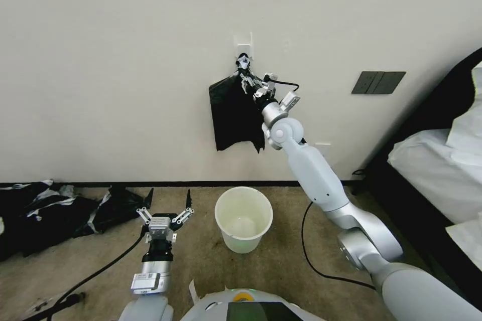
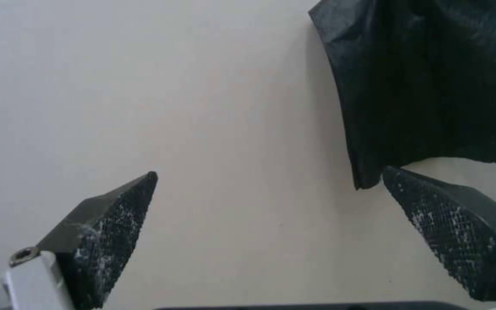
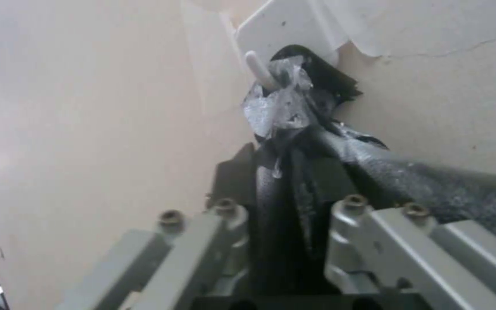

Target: Place a trash bag onto the trash bin.

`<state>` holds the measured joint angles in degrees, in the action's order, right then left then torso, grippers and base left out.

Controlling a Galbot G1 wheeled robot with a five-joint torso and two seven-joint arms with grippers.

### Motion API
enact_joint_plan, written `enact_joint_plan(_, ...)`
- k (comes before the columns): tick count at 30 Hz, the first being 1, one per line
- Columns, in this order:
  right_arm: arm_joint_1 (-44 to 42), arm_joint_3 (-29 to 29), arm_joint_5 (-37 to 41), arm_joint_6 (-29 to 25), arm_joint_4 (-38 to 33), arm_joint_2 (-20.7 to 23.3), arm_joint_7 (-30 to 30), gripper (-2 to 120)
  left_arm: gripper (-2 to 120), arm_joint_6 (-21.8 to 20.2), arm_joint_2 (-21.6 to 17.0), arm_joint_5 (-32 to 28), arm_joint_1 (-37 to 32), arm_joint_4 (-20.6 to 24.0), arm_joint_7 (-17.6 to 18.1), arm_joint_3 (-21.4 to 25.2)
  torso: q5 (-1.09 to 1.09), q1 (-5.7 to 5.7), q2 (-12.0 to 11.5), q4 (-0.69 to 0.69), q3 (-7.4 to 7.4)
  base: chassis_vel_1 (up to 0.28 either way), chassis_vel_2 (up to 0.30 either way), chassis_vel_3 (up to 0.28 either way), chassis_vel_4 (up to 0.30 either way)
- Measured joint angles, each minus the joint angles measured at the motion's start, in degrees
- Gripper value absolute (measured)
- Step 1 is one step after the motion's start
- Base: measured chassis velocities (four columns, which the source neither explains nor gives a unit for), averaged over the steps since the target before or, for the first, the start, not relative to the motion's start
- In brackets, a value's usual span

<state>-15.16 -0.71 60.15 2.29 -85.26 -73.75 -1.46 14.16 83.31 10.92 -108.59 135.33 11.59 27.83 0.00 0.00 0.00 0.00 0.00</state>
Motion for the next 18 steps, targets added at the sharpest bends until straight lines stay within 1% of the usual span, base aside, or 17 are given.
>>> enact_joint_plan(1,0.0,0.0,0.0,0.0,0.1,0.0,0.0,8,100,0.1,0.0,0.2,-0.1,0.1,0.0,0.0,0.00,0.00,0.0,0.00,0.00,0.000,0.000,0.000,0.000)
enact_joint_plan(2,0.0,-0.1,0.0,0.0,0.1,0.0,0.0,5,100,0.1,0.0,0.2,-0.2,0.3,0.0,0.0,0.00,0.00,0.0,0.00,0.00,0.000,0.000,0.000,0.000)
enact_joint_plan(3,0.0,-0.1,0.0,0.0,0.1,0.0,0.0,5,100,0.1,0.0,0.2,-0.2,0.3,0.0,0.0,0.00,0.00,0.0,0.00,0.00,0.000,0.000,0.000,0.000)
enact_joint_plan(4,0.0,-0.1,0.0,0.0,0.1,-0.1,0.0,0,100,0.1,0.0,0.2,-0.3,0.4,0.1,0.0,0.00,0.00,0.0,0.00,0.00,0.000,0.000,0.000,0.000)
enact_joint_plan(11,-0.1,-0.1,0.0,-0.3,-0.1,0.0,0.0,0,100,0.0,-0.1,0.1,-0.3,0.8,0.2,0.0,0.00,0.00,0.0,0.01,0.00,0.000,0.000,0.000,0.000)
enact_joint_plan(14,-1.4,-0.1,-0.5,-0.6,-1.7,0.6,0.0,0,100,0.0,0.0,0.1,-0.3,0.8,0.2,0.0,0.00,0.00,0.0,0.01,0.00,0.000,0.000,0.000,0.000)
enact_joint_plan(17,-4.4,-0.1,-2.6,-1.2,-5.2,2.1,0.5,0,100,0.0,0.1,0.0,-0.3,0.8,0.2,0.0,0.00,0.00,0.0,0.00,0.00,0.000,0.000,0.000,0.000)
enact_joint_plan(18,-4.4,-0.1,-2.6,-1.2,-5.2,2.1,0.5,0,100,0.0,0.1,0.0,-0.3,0.8,0.2,0.0,0.00,0.00,0.0,0.00,0.00,0.000,0.000,0.000,0.000)
